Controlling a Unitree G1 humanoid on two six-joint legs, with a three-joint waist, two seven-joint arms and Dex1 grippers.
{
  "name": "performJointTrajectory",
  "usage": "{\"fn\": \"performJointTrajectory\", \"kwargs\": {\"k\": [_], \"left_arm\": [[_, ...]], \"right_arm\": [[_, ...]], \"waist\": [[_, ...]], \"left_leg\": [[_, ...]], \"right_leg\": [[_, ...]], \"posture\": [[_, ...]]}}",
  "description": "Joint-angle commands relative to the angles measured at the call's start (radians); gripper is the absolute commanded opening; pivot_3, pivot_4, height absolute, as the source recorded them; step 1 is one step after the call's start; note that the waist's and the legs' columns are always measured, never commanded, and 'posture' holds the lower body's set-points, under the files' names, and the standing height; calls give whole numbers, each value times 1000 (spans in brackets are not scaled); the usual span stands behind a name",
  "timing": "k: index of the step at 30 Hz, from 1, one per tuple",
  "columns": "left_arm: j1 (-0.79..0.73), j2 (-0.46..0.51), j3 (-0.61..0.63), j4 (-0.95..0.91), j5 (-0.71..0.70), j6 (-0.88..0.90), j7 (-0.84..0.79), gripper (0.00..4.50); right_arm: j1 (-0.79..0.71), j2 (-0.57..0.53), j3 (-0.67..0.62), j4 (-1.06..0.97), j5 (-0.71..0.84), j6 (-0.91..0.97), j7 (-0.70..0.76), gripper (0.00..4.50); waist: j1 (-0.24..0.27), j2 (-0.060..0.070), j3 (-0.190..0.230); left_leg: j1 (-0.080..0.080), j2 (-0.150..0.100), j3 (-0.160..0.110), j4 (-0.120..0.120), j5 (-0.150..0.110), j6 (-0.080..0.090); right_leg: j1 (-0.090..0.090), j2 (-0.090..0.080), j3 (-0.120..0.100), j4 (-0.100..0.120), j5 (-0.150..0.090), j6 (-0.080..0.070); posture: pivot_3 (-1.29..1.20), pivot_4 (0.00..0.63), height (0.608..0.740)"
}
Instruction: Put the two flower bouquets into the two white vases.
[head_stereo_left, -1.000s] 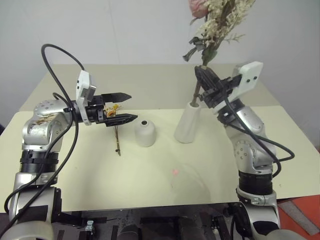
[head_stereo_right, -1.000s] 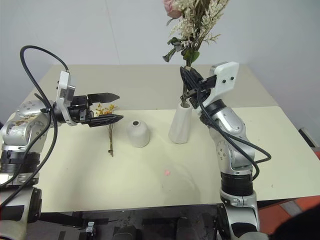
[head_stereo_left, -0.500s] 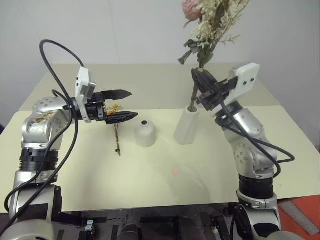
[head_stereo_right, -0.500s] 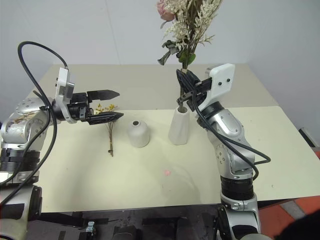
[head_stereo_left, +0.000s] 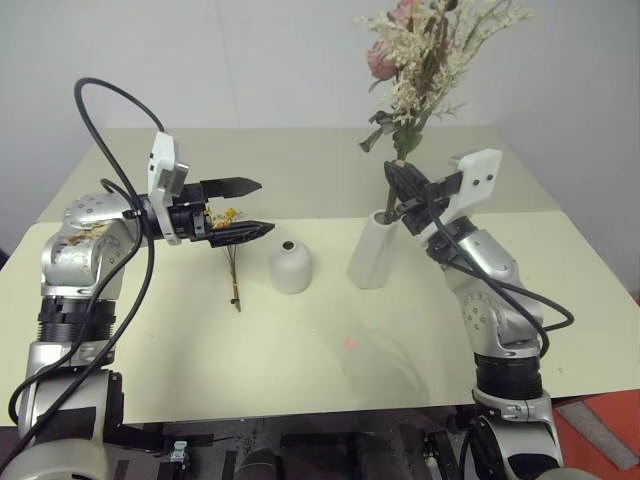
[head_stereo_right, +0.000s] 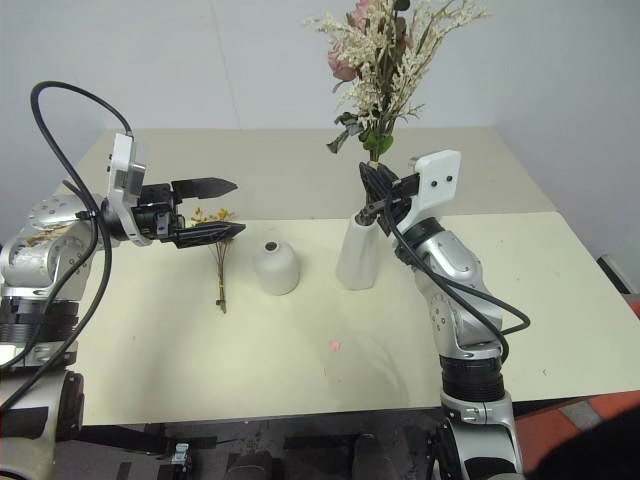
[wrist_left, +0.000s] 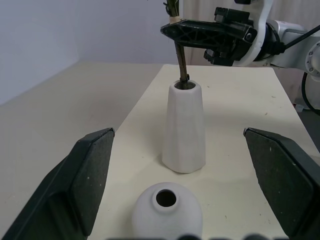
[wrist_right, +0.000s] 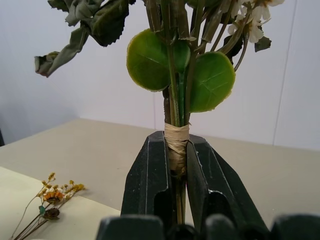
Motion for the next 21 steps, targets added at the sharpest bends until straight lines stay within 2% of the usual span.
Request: {"fn": "performJointTrajectory", "kwargs": {"k": [1,14,21], "left_arm": [[-20,22,35,-13,-16,-8,0,4500],[-17,25,34,-15,-16,-11,6,4500],[-13,29,39,-14,-14,-8,14,4500]], "right_arm": [[-3,11,10,-11,-19,-54,5,228],[29,29,35,-14,-43,-64,12,228],[152,6,16,-106,-36,-50,20,2526]], "waist": [[0,0,0],[0,0,0],[1,0,0]], "left_leg": [[0,0,0,0,0,0],[0,0,0,0,0,0],[0,0,0,0,0,0]], "right_leg": [[0,0,0,0,0,0],[0,0,0,0,0,0],[0,0,0,0,0,0]], "posture": [[0,150,740],[0,150,740],[0,150,740]]}}
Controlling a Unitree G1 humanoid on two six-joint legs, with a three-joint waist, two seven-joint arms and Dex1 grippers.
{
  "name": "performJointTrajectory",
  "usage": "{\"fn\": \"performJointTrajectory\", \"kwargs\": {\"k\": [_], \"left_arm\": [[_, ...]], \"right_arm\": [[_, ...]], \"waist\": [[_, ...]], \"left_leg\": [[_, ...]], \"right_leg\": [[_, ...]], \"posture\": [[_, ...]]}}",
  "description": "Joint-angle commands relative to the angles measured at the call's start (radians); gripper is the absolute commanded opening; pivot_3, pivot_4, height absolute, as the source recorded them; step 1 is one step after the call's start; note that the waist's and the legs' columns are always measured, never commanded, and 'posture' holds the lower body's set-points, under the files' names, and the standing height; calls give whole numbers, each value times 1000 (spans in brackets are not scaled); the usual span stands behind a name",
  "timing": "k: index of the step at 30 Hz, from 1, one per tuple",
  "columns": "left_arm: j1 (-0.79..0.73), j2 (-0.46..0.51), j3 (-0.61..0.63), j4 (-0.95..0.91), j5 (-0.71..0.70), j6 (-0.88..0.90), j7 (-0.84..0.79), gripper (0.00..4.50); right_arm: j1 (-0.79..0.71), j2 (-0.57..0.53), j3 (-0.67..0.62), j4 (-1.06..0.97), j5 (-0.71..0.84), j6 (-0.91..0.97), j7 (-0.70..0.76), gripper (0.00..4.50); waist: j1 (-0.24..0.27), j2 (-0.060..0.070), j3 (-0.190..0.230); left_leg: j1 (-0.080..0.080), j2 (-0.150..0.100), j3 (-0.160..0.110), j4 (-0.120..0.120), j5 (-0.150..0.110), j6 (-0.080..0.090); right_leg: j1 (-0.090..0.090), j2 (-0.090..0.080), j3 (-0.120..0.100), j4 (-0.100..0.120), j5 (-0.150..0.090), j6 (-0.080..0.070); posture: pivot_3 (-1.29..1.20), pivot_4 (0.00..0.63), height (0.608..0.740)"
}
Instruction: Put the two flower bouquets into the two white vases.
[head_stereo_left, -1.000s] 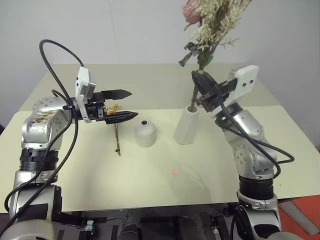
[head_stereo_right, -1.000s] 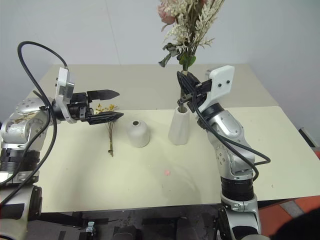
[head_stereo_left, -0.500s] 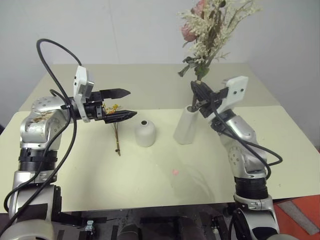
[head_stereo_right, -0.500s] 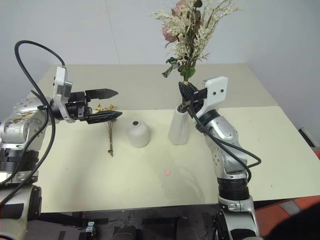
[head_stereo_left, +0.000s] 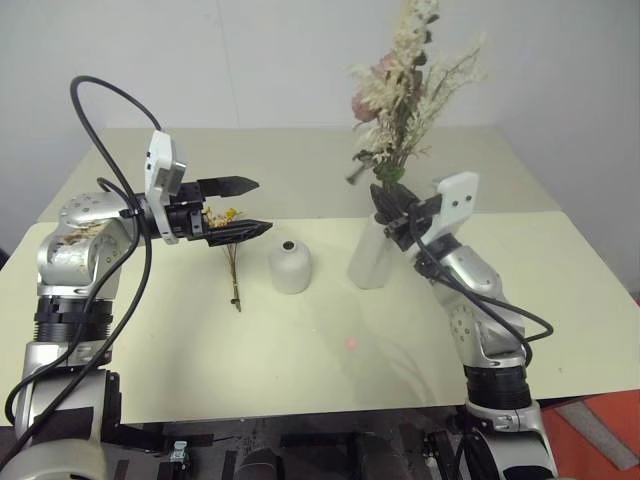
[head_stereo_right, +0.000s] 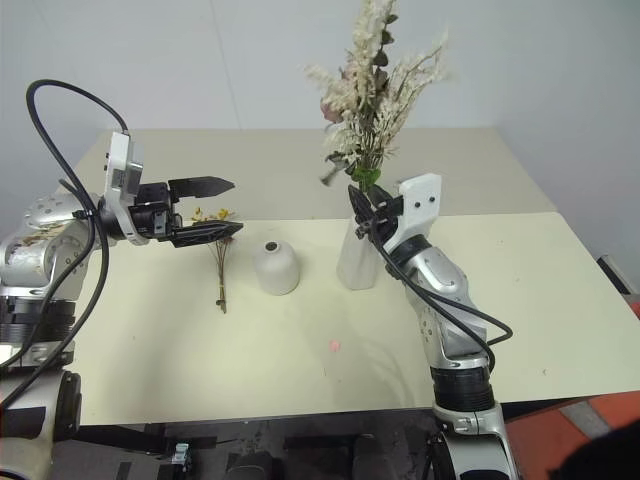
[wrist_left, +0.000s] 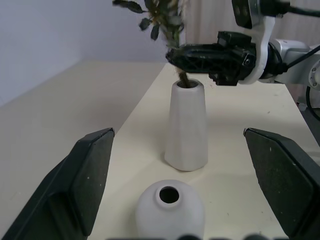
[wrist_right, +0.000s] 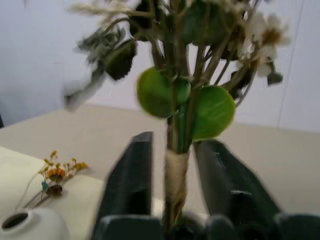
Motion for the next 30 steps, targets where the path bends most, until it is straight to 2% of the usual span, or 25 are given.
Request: {"fn": "performJointTrajectory", "kwargs": {"k": [1,4,6,8,13,15,17,21,25,28,30], "left_arm": [[-12,19,38,-12,-14,-8,9,4500],[-3,25,48,-9,-12,5,32,4500],[2,35,44,-7,5,36,67,4500],[-7,50,7,-7,61,91,142,4500],[-82,74,-158,13,241,345,336,4500],[-162,42,-238,92,314,518,421,4500],[-221,1,-283,174,354,604,471,4500],[-307,-85,-338,348,411,628,514,4500],[-370,-180,-404,575,499,580,577,4500],[-392,-224,-409,690,537,530,622,4500],[-402,-249,-400,754,553,490,647,4120]], "right_arm": [[60,-21,-23,-124,13,-13,8,2893],[134,-54,-28,-210,16,8,18,4008],[156,-84,-45,-256,29,28,26,4478],[166,-123,-66,-292,53,55,43,4478],[185,-345,-166,-387,241,251,196,4478],[190,-457,-224,-410,348,323,291,4478],[187,-533,-256,-417,405,355,345,4478],[162,-622,-261,-412,437,373,395,4478],[143,-695,-264,-417,481,390,455,4478],[156,-733,-274,-425,486,386,481,4478],[167,-741,-292,-435,500,388,482,4500]], "waist": [[1,0,0],[2,0,0],[1,0,0],[-1,0,0],[10,0,0],[16,0,0],[22,-1,0],[26,-1,0],[25,-1,0],[29,-1,0],[32,-1,0]], "left_leg": [[0,0,0,0,0,0],[0,0,0,0,0,0],[0,0,0,0,0,0],[1,0,0,1,0,0],[0,0,-1,1,0,0],[0,0,-1,1,0,0],[-1,-1,-2,2,0,0],[1,-1,-2,3,0,1],[0,-1,-1,3,0,1],[0,-1,-1,3,-1,1],[1,-1,-1,4,-1,1]], "right_leg": [[0,0,0,0,0,0],[0,0,0,0,0,0],[0,0,0,0,0,0],[0,0,0,0,0,0],[1,0,0,0,0,0],[2,0,0,-1,0,0],[2,0,-1,0,0,0],[3,1,-1,-1,0,0],[3,1,-1,-1,0,0],[3,0,-1,-1,0,0],[4,0,0,-1,0,0]], "posture": [[0,150,740],[0,150,740],[0,150,740],[0,150,740],[0,150,740],[0,150,740],[0,150,740],[0,150,740],[0,150,740],[0,150,740],[0,150,740]]}}
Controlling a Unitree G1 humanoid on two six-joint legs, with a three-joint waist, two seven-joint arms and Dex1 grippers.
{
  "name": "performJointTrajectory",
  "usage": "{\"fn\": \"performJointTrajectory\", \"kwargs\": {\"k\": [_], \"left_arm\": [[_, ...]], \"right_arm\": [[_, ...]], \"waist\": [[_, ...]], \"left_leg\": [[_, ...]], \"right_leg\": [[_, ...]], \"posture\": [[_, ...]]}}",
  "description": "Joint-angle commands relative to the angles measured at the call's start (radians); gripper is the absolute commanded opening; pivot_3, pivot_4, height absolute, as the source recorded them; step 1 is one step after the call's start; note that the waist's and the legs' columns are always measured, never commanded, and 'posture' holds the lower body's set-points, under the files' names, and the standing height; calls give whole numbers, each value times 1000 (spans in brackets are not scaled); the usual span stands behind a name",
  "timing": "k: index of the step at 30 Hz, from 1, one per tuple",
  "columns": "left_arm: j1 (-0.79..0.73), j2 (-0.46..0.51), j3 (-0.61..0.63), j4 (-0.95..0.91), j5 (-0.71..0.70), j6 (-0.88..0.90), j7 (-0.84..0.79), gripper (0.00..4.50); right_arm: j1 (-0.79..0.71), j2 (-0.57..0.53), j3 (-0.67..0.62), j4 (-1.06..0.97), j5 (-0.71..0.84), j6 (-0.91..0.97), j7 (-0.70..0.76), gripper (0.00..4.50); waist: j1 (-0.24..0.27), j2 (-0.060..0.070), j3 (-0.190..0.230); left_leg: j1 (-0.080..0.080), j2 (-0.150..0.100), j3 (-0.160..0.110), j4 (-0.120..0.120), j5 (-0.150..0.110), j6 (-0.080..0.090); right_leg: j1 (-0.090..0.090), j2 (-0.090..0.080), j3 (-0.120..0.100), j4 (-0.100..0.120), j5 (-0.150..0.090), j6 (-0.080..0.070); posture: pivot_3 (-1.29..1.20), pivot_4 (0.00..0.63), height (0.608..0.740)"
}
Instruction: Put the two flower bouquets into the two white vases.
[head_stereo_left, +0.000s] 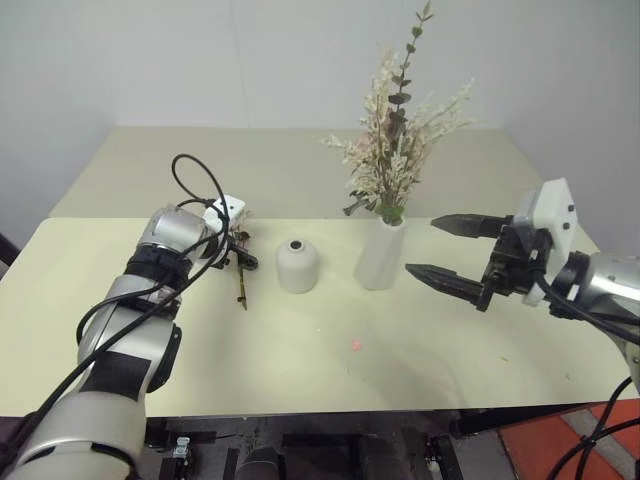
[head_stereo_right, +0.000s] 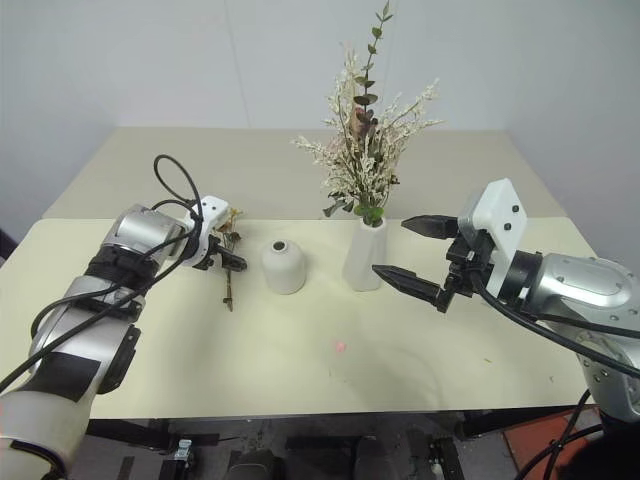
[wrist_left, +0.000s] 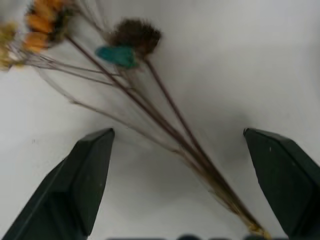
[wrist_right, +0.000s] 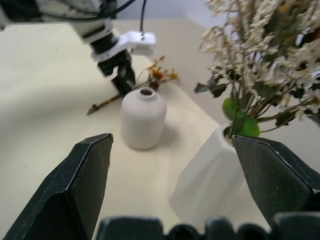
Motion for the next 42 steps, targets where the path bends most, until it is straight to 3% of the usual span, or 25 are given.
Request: {"fn": "performJointTrajectory", "kwargs": {"k": [1,5,14,20,24,29,35,42], "left_arm": [[-18,-31,8,112,50,-69,62,3942],[-41,-46,30,162,59,-109,65,2689],[-69,4,102,141,59,-120,83,23],[14,75,260,-108,-36,-238,61,23],[141,55,492,-356,-245,-435,-26,23],[227,6,634,-565,-527,-444,-241,23],[233,-13,606,-577,-667,-382,-415,23],[210,-80,529,-504,-671,-427,-520,23]], "right_arm": [[5,-20,-59,-47,36,-2,7,4500],[25,-20,-72,-63,48,0,-6,4500],[61,-14,-93,-63,50,-9,-8,4500],[67,8,-86,-45,36,-23,-22,4500],[76,35,-76,-33,19,-34,-42,4500],[107,59,-80,-2,4,-42,-42,4500],[136,55,-115,13,16,-42,-41,4500],[157,52,-141,-10,32,-28,-55,4500]], "waist": [[2,0,0],[0,0,0],[-6,0,0],[2,0,0],[4,0,0],[10,0,0],[9,0,0],[6,0,0]], "left_leg": [[2,0,0,0,0,0],[15,0,0,-2,-1,1],[13,0,0,-1,-1,1],[8,0,-1,-1,-1,2],[7,1,0,-1,-1,2],[6,1,0,1,-1,2],[10,0,0,0,-1,2],[11,0,0,1,-1,2]], "right_leg": [[3,0,0,0,0,0],[18,0,0,-11,-1,2],[15,0,0,-10,-1,1],[12,0,-1,-7,0,1],[11,-2,-1,-8,0,2],[11,-2,-1,-9,1,2],[14,-1,-1,-11,1,2],[15,-1,0,-12,1,2]], "posture": [[0,150,740],[0,150,740],[0,150,740],[0,150,740],[0,150,740],[0,150,740],[0,150,740],[0,150,740]]}}
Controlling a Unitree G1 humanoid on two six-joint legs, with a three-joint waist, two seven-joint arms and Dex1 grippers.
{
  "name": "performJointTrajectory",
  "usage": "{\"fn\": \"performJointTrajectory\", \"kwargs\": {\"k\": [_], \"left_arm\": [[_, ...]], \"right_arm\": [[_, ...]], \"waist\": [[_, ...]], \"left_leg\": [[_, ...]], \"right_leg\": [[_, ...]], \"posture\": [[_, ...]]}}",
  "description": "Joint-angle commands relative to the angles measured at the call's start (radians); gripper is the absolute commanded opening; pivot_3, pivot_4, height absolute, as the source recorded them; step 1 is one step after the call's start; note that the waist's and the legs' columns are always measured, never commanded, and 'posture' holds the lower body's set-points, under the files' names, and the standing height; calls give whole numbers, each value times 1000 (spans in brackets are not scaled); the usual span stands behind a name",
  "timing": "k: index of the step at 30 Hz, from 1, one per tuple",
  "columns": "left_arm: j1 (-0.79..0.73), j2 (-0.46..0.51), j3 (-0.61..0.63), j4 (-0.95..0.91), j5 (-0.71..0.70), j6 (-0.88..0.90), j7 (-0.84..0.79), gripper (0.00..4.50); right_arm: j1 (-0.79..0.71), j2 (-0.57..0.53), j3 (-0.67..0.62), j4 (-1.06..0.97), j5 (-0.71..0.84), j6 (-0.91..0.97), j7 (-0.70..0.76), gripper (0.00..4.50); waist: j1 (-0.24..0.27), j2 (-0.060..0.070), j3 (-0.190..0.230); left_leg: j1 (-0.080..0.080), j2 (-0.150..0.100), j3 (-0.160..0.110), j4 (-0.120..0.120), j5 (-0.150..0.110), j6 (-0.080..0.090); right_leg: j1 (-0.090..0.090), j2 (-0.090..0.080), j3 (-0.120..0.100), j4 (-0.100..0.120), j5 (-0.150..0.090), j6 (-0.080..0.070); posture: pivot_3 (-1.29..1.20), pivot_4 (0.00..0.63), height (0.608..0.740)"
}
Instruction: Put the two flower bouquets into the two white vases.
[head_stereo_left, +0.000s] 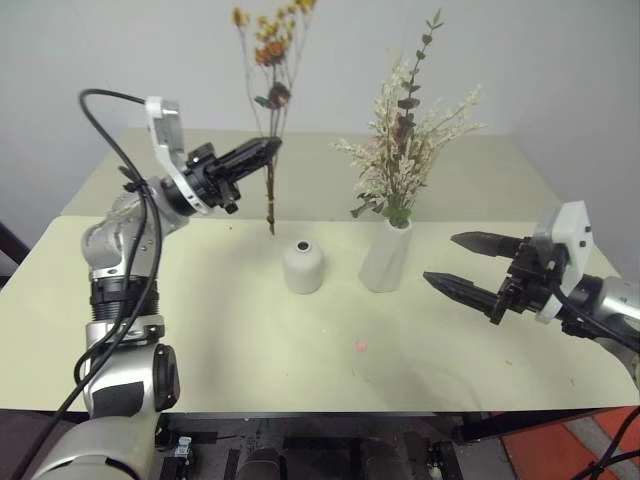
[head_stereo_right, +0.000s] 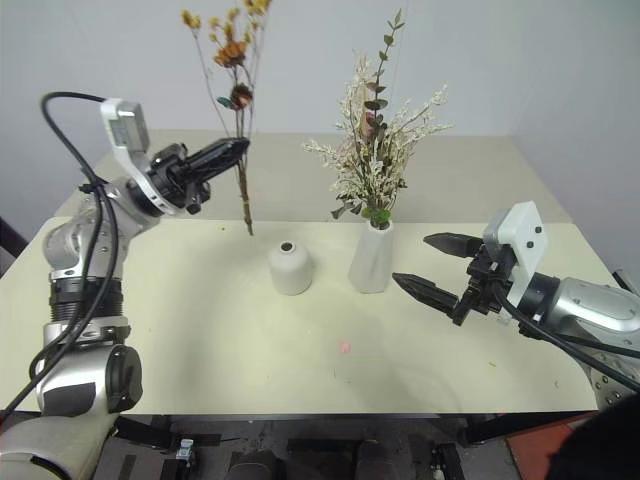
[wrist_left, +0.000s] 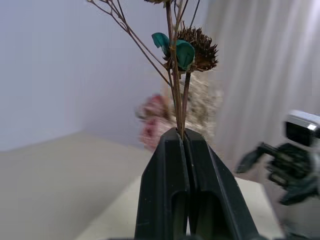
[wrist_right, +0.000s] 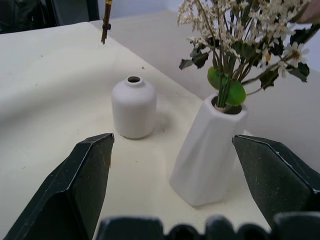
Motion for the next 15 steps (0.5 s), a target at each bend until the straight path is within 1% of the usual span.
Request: {"fn": "performJointTrajectory", "kwargs": {"k": [1,6,15], "left_arm": [[-48,-29,-23,49,-2,-53,-48,23],[-84,-70,-59,156,40,-130,-76,23],[-151,-95,-68,343,111,-255,-123,23]], "right_arm": [[2,-9,-56,-33,19,-7,-17,4500],[16,-15,-79,-49,33,3,-35,4500],[54,-13,-123,-97,61,24,-85,4500]], "waist": [[-2,0,0],[-3,0,0],[-4,0,0]], "left_leg": [[0,0,0,0,0,0],[0,0,0,0,0,0],[0,0,0,0,0,1]], "right_leg": [[0,0,0,0,0,0],[0,0,0,-1,0,0],[0,0,0,-1,0,0]], "posture": [[0,150,740],[0,150,740],[0,150,740]]}}
